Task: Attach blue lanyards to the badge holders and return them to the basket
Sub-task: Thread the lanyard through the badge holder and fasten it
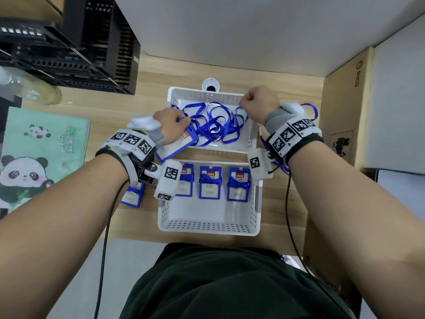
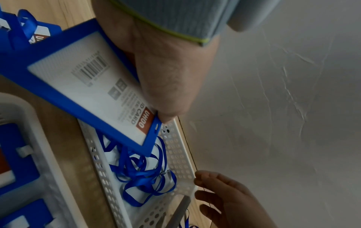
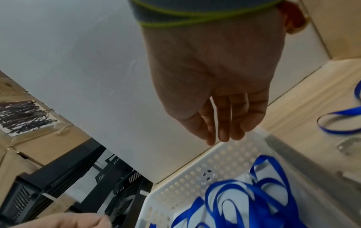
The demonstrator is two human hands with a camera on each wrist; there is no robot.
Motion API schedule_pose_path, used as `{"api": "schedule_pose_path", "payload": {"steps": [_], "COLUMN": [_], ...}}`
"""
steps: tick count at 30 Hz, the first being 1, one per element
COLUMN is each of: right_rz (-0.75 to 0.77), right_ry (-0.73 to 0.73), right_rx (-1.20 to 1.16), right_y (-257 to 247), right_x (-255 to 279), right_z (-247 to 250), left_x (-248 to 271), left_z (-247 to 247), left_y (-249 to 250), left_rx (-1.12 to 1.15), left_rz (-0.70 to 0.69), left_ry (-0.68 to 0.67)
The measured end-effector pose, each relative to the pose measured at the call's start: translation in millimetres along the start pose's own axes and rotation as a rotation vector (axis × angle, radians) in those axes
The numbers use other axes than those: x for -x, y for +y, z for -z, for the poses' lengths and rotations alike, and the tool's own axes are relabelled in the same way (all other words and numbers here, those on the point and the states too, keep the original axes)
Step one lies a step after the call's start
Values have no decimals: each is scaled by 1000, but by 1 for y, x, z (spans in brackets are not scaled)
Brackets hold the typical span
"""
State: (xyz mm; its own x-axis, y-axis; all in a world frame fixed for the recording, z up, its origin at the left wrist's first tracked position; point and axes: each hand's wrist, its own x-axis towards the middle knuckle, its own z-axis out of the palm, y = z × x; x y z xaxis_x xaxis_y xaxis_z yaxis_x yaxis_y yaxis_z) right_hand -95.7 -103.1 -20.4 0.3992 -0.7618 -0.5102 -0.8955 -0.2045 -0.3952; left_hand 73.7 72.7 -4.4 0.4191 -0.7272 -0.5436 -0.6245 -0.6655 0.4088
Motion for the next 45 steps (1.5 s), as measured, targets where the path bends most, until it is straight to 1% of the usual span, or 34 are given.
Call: {"api": "schedule_pose_path", "payload": {"steps": [2,4,7,10,16,25,28,31,36,42,45], "right_rz": [-31,-80,-89,-85,-114,-184,-183,-131,-107,-123,-111], "right_ry": [-38,-107,-200,-248,-327,-335,-341,-318,-321,-327,-289], "right_rx": [26,56,88,141,104,-93,-59,0,32,-31,-53], "right_y": [-9,-10,-10,-14,-17,-14,-13,-12,-14,-13,-14], "right_x": [-5,-8,-10,-12,-21,-22,-22,-23,-22,-22,-18], "right_z": [-12,-22,-34,-42,-52,-60,-60,-61,-61,-64,-58], "left_x": [-2,-3,-5,-6,-9,-15,-15,-14,-12,-5,-3], "left_z": [-1,-4,-7,-7,-4,1,1,0,0,-1,2], "left_y": [-5,-8,-15,-23,-29,-27,-25,-26,-29,-31,-31], "left_rx": [13,28,38,35,43,32,26,24,28,47,44], "left_rz": [19,23,31,19,6,-7,-17,-21,-34,-33,-30], "left_ry": [-11,-23,-31,-36,-39,-41,-44,-43,-26,-32,-32]}}
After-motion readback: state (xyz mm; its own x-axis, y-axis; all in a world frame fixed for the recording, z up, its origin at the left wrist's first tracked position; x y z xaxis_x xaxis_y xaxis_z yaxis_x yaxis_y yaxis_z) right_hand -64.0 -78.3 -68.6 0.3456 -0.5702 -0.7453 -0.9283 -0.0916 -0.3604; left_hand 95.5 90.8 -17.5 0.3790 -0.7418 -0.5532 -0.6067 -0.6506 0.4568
